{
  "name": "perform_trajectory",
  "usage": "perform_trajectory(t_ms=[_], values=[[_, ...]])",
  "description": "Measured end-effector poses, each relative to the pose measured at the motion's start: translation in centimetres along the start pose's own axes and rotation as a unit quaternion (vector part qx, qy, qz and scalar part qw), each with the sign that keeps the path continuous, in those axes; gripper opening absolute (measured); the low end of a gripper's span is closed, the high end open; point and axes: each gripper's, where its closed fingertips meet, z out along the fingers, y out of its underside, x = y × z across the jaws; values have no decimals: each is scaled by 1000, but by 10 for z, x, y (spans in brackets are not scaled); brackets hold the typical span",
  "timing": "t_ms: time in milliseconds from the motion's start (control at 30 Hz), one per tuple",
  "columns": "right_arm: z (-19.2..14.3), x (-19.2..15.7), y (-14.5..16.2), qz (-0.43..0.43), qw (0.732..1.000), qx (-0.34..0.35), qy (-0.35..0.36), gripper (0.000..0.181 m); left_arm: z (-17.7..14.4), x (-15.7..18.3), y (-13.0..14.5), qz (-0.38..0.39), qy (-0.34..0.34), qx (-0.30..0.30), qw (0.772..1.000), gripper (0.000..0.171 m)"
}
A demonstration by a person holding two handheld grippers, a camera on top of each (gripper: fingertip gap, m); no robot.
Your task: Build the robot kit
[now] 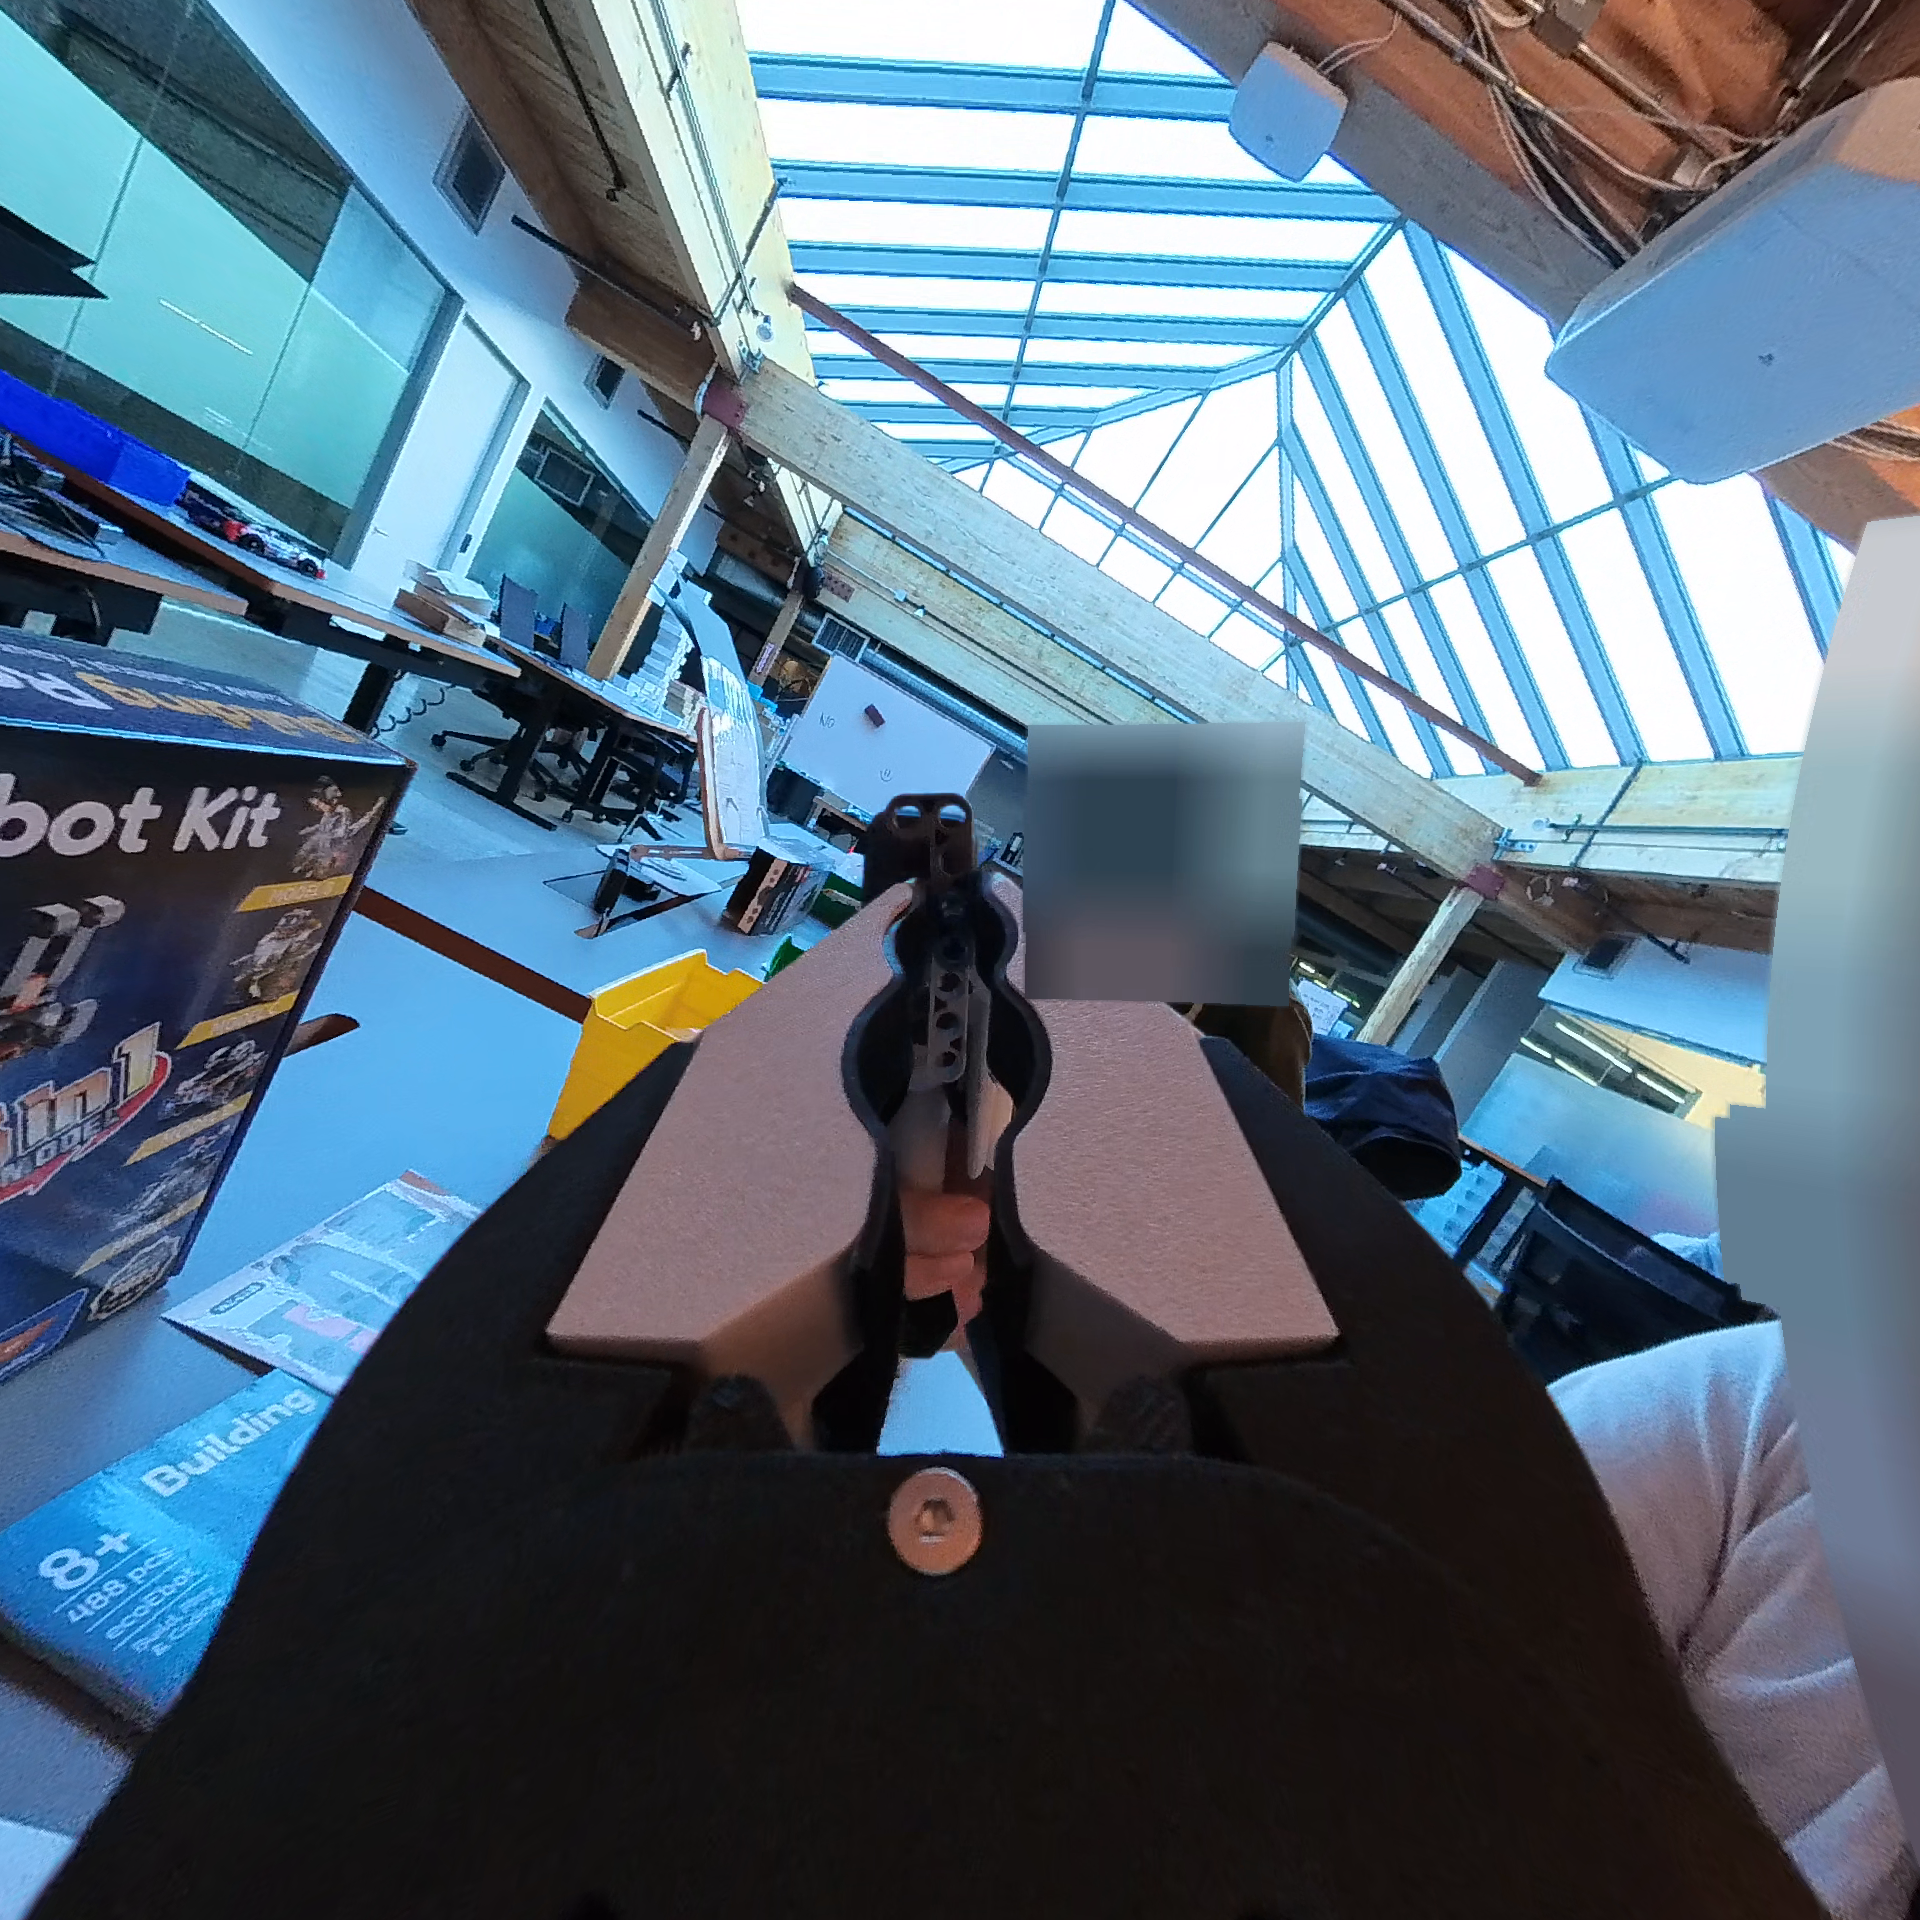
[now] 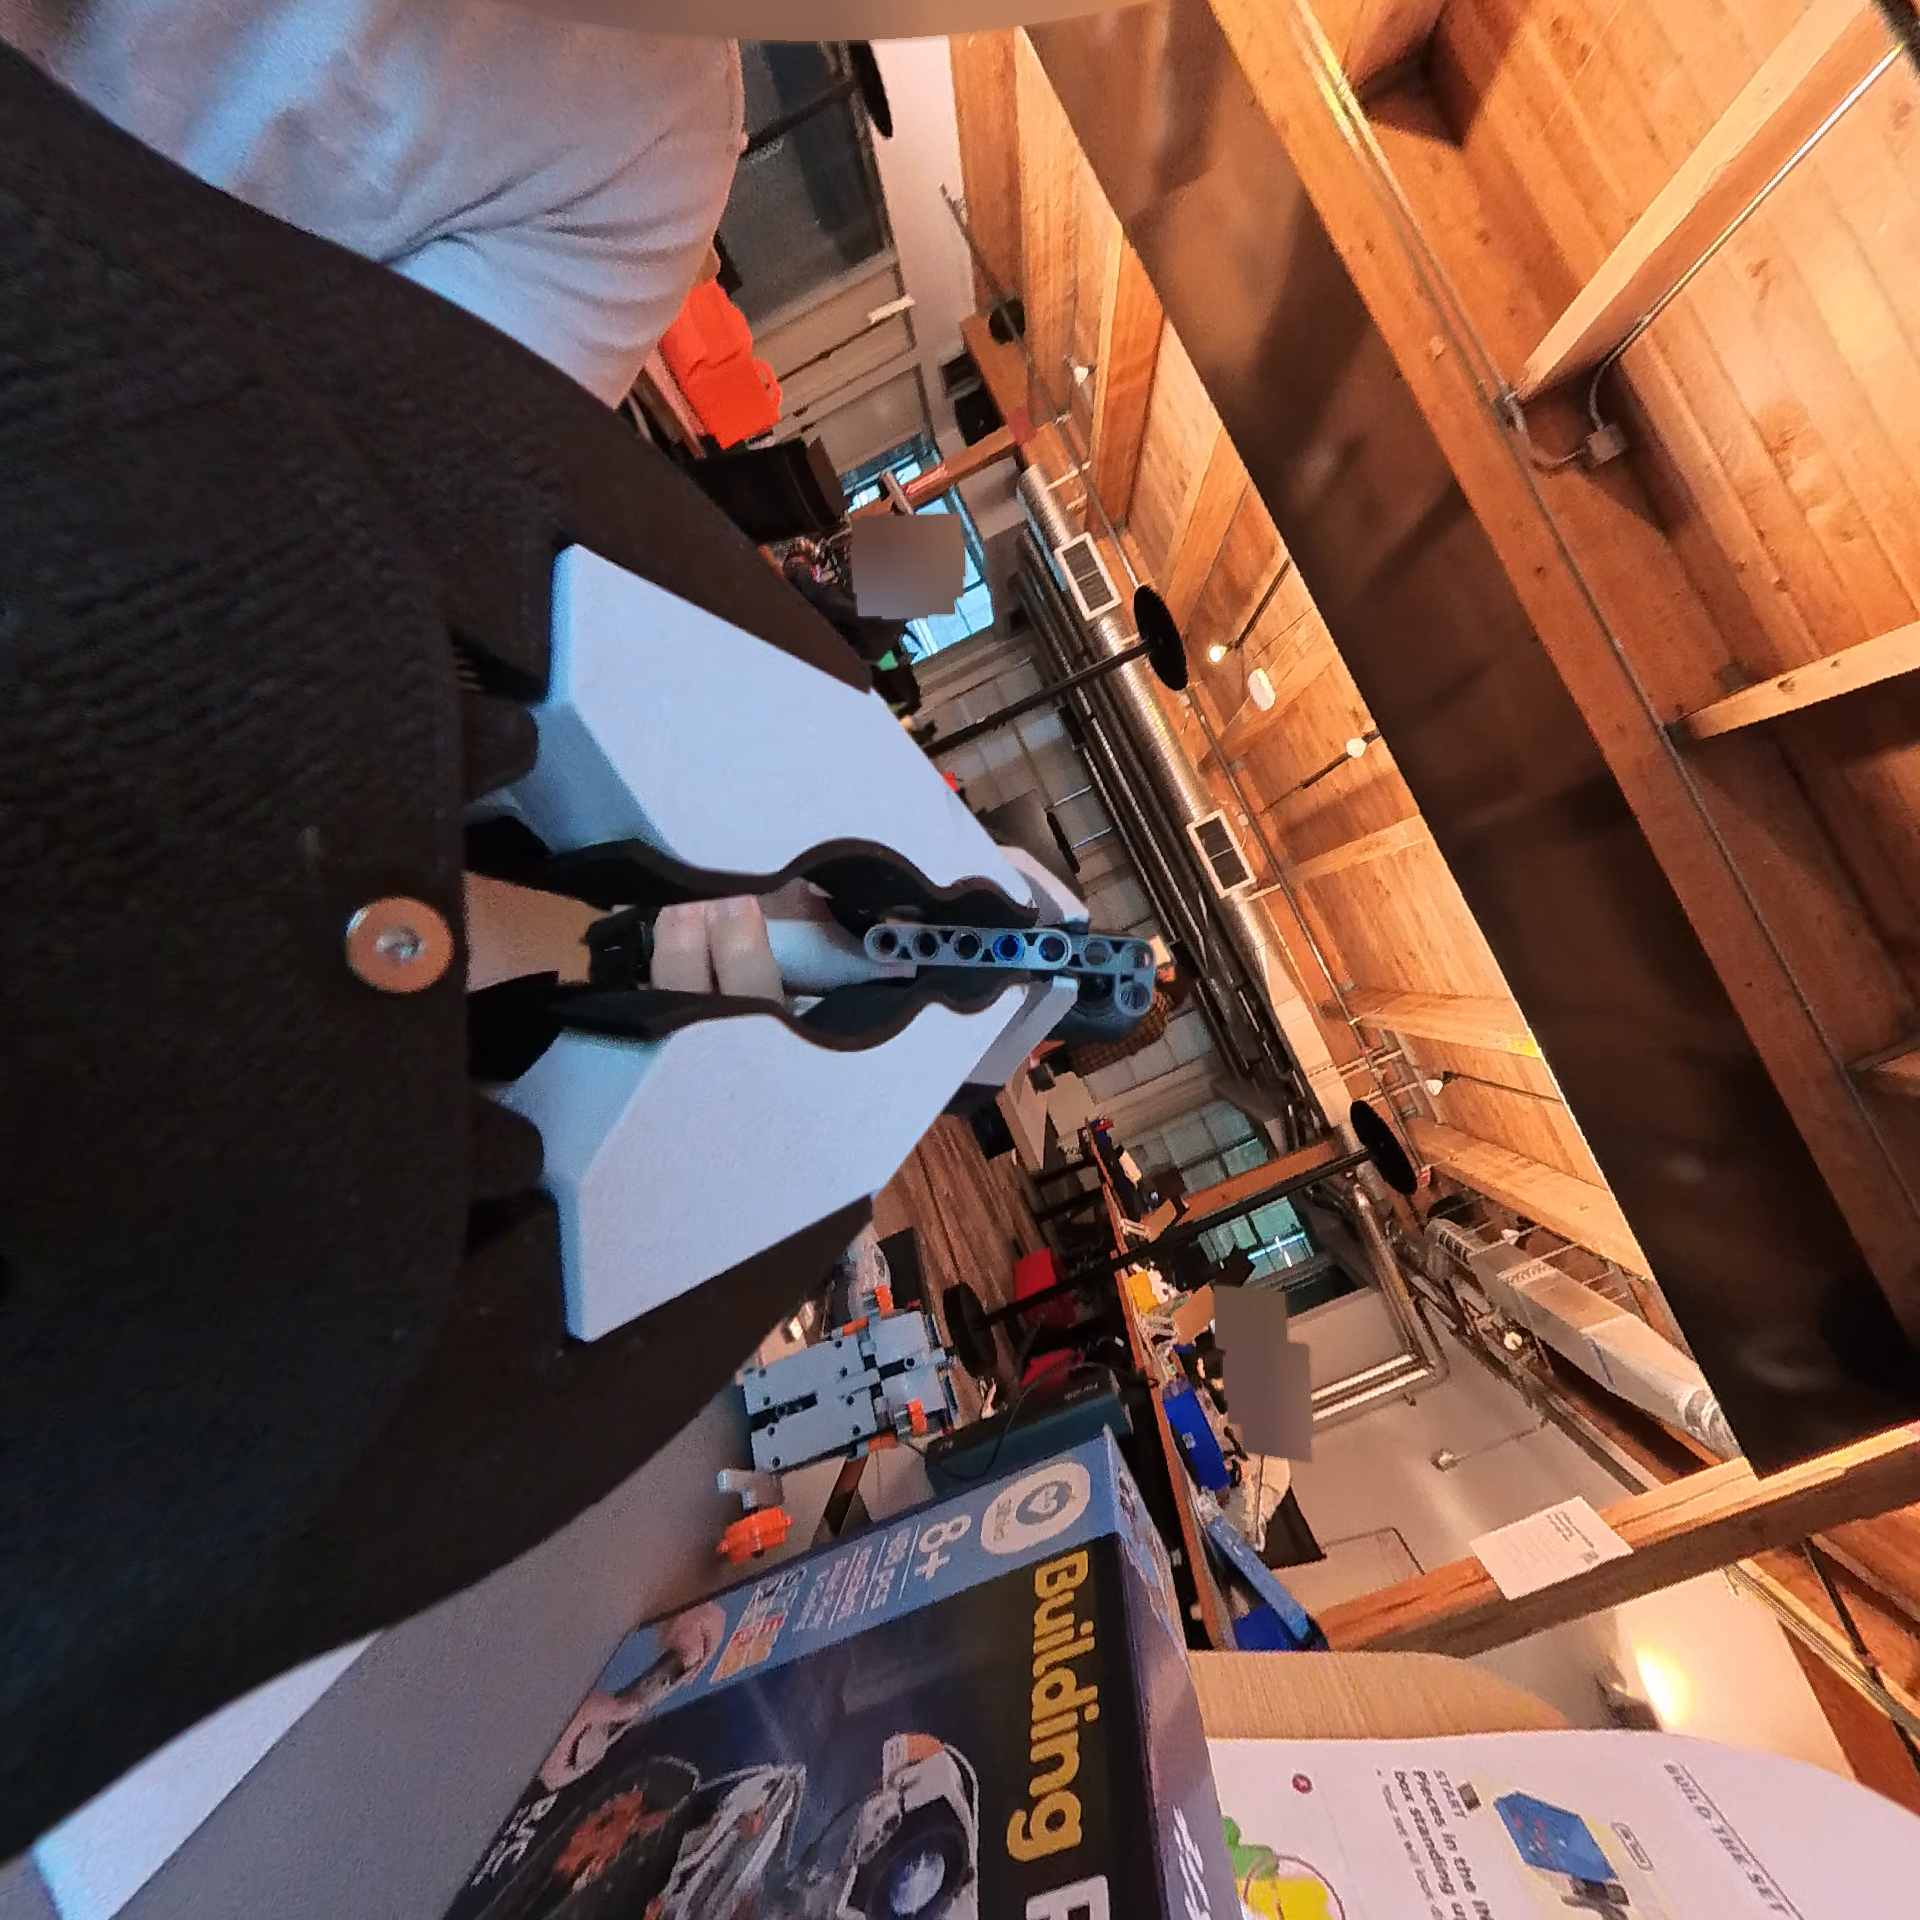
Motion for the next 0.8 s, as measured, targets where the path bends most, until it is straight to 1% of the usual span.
perform_trajectory(t_ms=[133, 233, 333, 533, 800], values=[[-1, 2, 0, 16, 1000, 2, 0, 4, 0, -2, 0, -5, -3, 3, 1000, 3], [-2, 2, -1, 8, 1000, 6, 0, 4, 2, -2, 1, -10, -4, 5, 1000, 4], [-3, -2, -2, 18, 1000, 7, -20, 4, 3, 2, 1, -25, 10, 5, 1000, 4], [-3, -1, -1, 23, 1000, 3, -18, 5, 3, 1, 2, -19, -3, 1, 1000, 4], [-5, 2, -1, -3, 1000, -14, 5, 5, 6, -2, 4, 24, -43, -12, 999, 3]])
